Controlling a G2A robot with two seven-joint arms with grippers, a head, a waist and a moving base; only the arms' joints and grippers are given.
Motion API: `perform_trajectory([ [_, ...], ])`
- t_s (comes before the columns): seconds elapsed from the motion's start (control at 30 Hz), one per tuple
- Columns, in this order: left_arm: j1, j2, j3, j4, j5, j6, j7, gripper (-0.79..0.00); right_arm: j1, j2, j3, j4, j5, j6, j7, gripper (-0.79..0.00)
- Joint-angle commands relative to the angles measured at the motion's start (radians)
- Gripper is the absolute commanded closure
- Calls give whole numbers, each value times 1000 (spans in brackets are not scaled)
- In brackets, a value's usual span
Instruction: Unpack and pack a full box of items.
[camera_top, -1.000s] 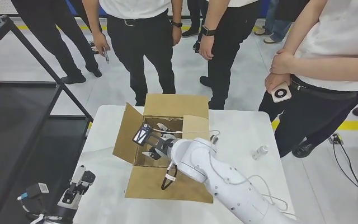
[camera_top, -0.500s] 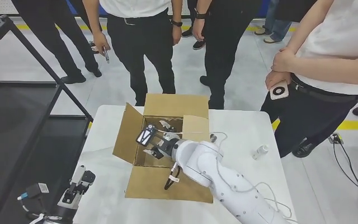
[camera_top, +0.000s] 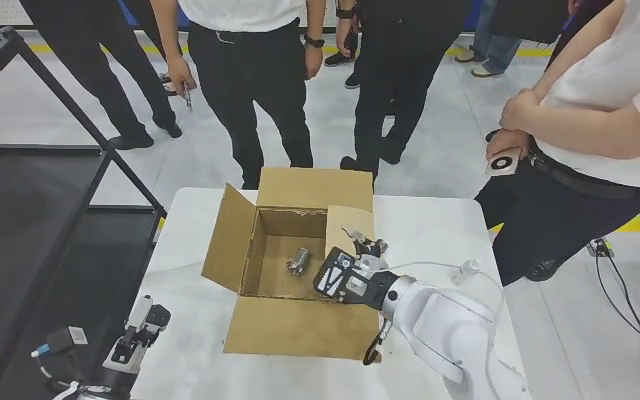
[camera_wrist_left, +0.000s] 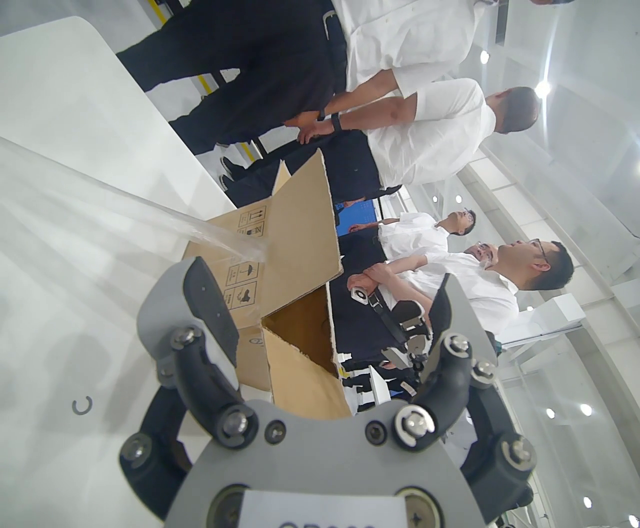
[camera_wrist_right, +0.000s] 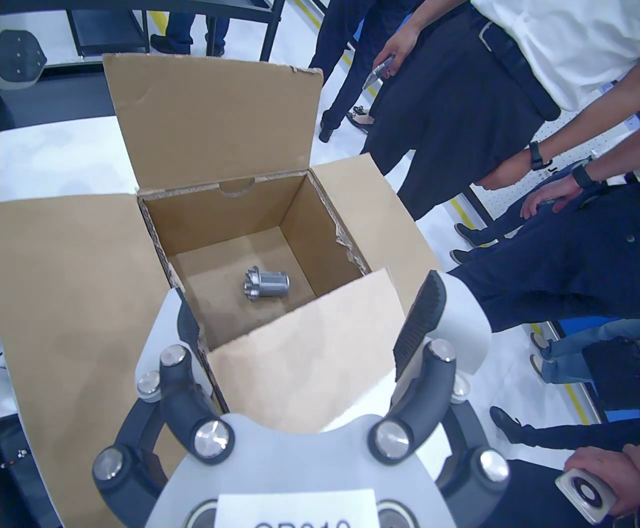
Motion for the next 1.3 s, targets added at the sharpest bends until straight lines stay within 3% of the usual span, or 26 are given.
perform_trajectory([
  [0.0,0,0,0,0,0,0,0,-785,-31,12,73,0,7,-52,-35,-785],
  [0.3,0,0,0,0,0,0,0,-785,-110,63,322,49,41,-295,-173,-785],
  [0.77,0,0,0,0,0,0,0,-785,-112,63,323,53,45,-294,-180,-785],
  [0.9,0,0,0,0,0,0,0,-785,-94,81,345,83,-10,-420,-265,-785],
  [1.07,0,0,0,0,0,0,0,-785,-25,132,292,181,-121,-427,-383,-785],
  [1.27,-17,-1,2,-4,-10,21,13,-785,119,240,152,387,-255,-427,-632,-785],
])
